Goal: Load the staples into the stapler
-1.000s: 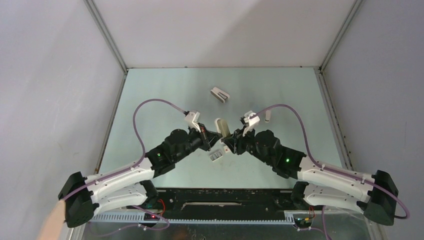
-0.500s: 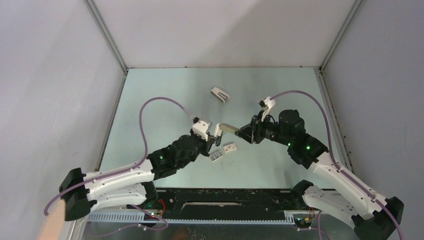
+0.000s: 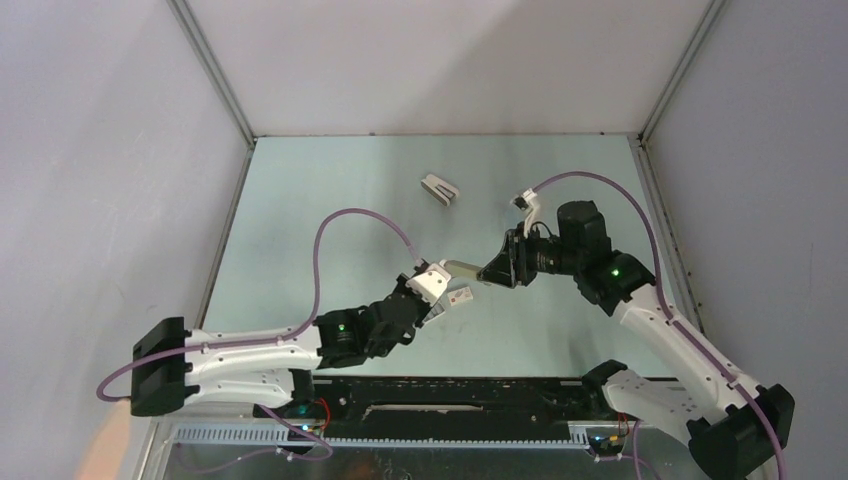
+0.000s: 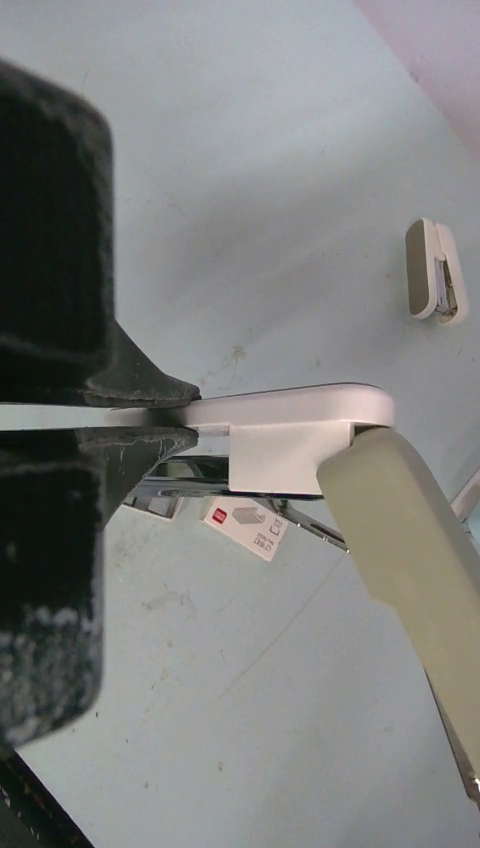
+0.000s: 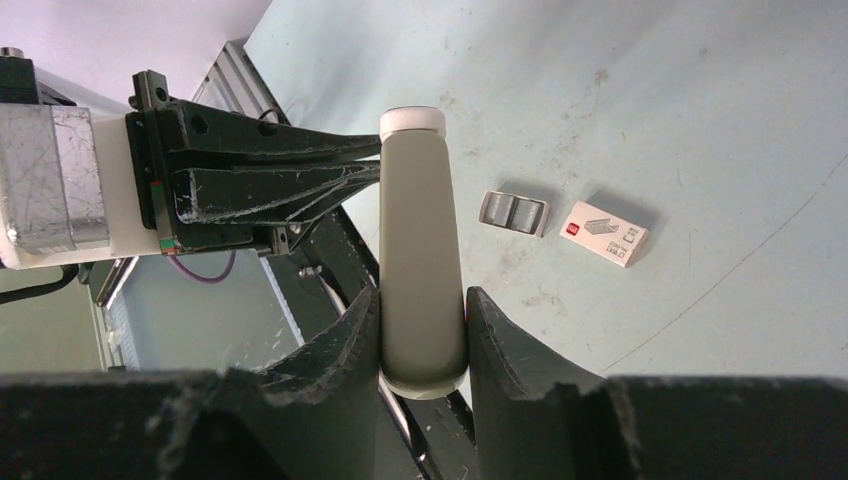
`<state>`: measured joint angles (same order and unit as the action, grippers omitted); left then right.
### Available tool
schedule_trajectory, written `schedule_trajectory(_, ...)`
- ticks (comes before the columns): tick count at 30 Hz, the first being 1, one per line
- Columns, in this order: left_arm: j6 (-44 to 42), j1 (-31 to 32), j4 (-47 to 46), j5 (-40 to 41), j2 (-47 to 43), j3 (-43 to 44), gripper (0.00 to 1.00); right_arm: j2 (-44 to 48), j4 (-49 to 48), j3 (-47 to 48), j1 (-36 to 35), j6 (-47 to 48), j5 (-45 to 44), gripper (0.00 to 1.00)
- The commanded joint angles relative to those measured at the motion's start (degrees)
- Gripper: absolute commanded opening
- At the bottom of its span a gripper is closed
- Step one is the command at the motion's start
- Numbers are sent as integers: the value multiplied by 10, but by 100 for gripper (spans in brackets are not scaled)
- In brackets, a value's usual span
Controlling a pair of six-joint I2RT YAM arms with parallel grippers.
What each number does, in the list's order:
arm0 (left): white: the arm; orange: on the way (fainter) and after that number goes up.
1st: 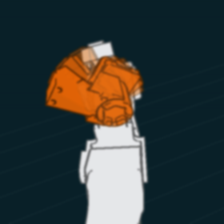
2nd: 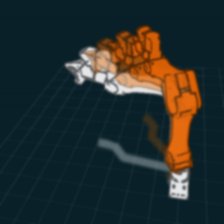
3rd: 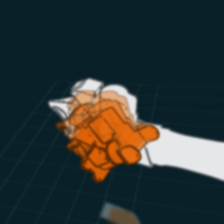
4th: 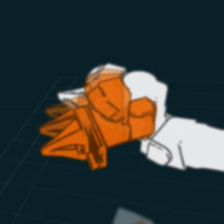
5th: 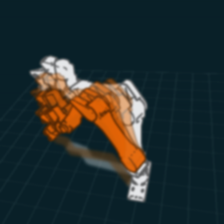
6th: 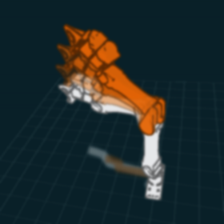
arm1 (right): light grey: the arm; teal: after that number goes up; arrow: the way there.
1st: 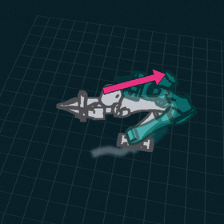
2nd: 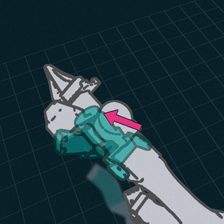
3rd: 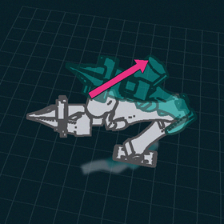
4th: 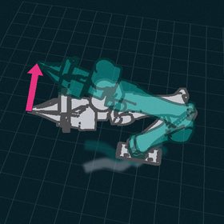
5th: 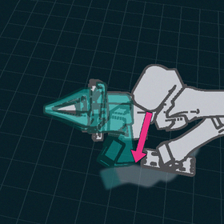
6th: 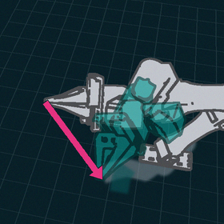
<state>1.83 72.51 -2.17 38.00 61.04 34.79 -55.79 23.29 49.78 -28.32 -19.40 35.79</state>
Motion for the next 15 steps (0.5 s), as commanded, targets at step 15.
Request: schedule_trajectory(15,54,-48,92,39,-38,4,0,-25,-67,39,-6,-10,-41,0)
